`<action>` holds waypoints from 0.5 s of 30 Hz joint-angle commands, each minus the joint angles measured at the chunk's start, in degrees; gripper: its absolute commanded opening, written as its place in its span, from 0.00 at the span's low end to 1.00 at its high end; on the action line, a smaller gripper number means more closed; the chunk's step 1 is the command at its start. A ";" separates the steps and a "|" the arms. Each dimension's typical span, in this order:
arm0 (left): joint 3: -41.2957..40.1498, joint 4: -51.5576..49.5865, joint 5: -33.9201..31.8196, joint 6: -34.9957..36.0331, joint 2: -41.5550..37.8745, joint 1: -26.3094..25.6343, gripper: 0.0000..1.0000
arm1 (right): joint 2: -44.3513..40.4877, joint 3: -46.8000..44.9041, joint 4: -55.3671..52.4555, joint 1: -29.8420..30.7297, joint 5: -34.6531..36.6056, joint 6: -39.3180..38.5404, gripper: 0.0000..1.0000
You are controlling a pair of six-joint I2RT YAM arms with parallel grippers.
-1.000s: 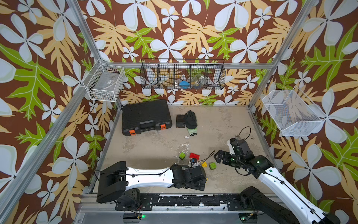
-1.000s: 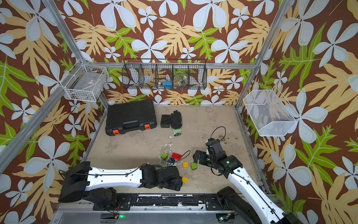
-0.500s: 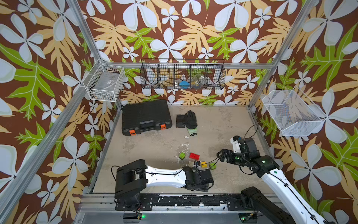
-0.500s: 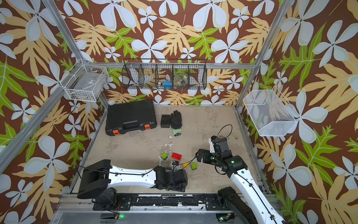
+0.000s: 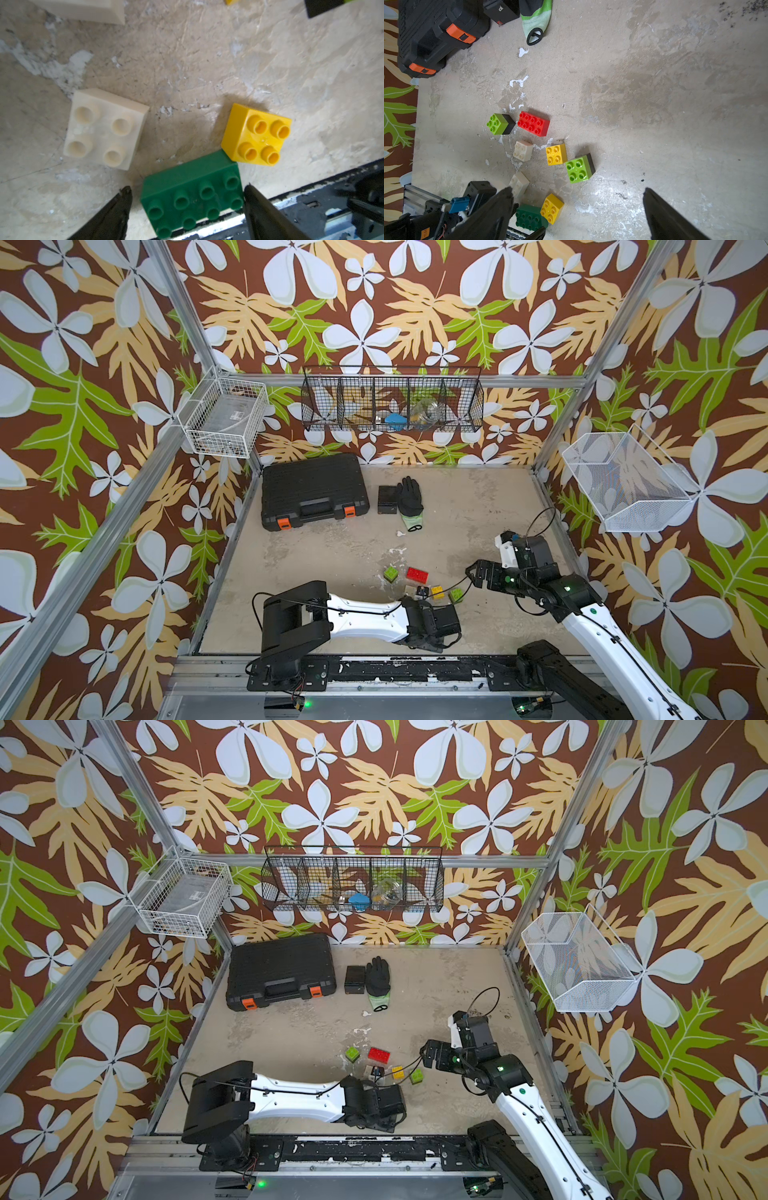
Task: Assemble a giraffe with lego
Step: Pick up the lego brick from the center of the board.
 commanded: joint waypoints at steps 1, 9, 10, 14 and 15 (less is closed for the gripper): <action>1.08 -0.86 -1.09 1.37 0.91 0.13 0.85 | -0.14 0.62 -0.35 -0.33 0.38 -0.39 1.00; 1.44 -1.50 -1.33 2.47 1.15 0.59 0.80 | -1.40 -0.14 -0.92 -0.98 0.90 -0.79 1.00; 1.39 -1.58 -1.42 2.46 0.99 0.58 0.79 | -1.50 -0.09 -0.94 -0.98 0.90 -0.81 1.00; 1.57 -2.34 -1.57 2.55 0.86 0.79 0.67 | -1.45 -0.05 -0.81 -1.13 1.04 -0.84 1.00; 1.69 -2.71 -1.65 2.55 0.88 0.79 0.67 | -1.37 -0.01 -0.72 -1.07 0.95 -0.84 1.00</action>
